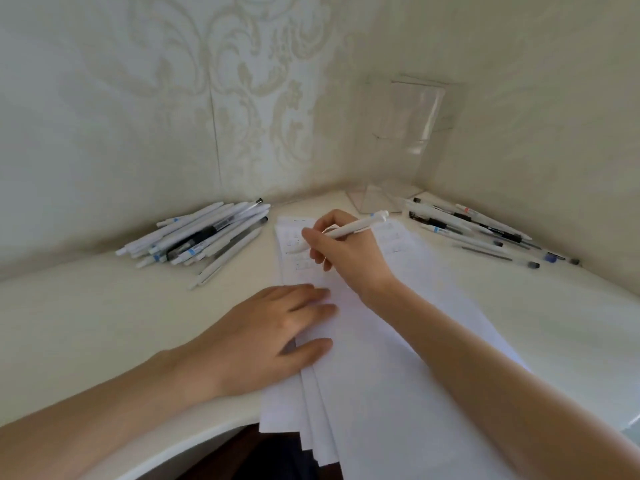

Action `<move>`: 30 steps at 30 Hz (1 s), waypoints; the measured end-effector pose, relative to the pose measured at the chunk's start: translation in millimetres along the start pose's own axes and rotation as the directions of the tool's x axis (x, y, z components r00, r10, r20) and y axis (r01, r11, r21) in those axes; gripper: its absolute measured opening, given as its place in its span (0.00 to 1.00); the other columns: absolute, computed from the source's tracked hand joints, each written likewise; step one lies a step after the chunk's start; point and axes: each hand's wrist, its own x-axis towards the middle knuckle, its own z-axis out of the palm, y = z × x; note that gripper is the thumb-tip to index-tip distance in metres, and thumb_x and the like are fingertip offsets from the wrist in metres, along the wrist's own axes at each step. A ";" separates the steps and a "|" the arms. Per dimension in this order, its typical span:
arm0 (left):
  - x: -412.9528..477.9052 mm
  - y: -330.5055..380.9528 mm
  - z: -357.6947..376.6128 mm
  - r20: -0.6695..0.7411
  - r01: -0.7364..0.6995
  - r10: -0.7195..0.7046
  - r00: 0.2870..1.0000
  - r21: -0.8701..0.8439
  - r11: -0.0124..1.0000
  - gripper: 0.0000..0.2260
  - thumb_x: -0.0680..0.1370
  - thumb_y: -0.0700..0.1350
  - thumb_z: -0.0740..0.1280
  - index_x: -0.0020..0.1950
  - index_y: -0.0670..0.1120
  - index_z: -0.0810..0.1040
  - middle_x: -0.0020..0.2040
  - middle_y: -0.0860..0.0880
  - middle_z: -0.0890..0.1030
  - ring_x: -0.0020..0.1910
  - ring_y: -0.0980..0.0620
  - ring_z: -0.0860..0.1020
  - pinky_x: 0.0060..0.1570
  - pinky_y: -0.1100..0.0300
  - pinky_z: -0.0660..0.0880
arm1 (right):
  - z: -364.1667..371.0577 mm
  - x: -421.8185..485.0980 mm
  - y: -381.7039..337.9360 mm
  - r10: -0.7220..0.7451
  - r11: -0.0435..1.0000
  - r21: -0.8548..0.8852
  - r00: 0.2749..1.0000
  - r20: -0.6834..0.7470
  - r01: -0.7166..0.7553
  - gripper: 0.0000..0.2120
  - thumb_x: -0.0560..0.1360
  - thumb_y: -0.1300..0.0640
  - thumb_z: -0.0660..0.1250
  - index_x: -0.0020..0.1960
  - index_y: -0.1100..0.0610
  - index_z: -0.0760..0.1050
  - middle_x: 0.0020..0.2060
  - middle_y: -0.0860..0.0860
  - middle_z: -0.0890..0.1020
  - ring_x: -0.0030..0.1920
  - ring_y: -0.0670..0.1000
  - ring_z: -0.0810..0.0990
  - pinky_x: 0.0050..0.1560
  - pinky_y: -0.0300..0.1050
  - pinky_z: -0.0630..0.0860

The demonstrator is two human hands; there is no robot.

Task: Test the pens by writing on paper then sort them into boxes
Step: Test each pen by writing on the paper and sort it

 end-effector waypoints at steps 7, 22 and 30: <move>0.4 0.1 -0.4 0.018 -0.007 0.008 1.000 -0.027 1.000 0.28 0.76 0.64 0.44 0.72 0.55 0.62 0.73 0.56 0.60 0.70 0.61 0.54 0.66 0.70 0.46 | -0.3 -0.1 11.1 -0.014 0.995 -0.099 0.999 -0.041 0.010 0.14 0.70 0.59 0.72 0.33 0.57 0.68 0.27 0.51 0.74 0.30 0.43 0.70 0.33 0.34 0.68; -2.1 2.2 1.9 -0.055 0.065 -0.064 0.996 0.024 0.998 0.21 0.78 0.56 0.51 0.65 0.52 0.73 0.65 0.52 0.73 0.65 0.53 0.69 0.64 0.60 0.63 | 4.0 6.5 21.0 -0.063 0.965 -0.253 0.998 0.030 0.069 0.12 0.70 0.63 0.66 0.33 0.60 0.64 0.26 0.54 0.68 0.25 0.45 0.69 0.28 0.39 0.65; -2.0 1.1 2.6 -0.053 0.061 -0.059 0.997 0.033 0.998 0.21 0.78 0.57 0.51 0.66 0.51 0.72 0.66 0.52 0.72 0.66 0.53 0.69 0.64 0.60 0.63 | 2.8 6.7 20.8 -0.060 0.962 -0.268 0.998 0.000 0.058 0.11 0.69 0.63 0.66 0.34 0.62 0.64 0.27 0.54 0.67 0.27 0.47 0.68 0.29 0.40 0.64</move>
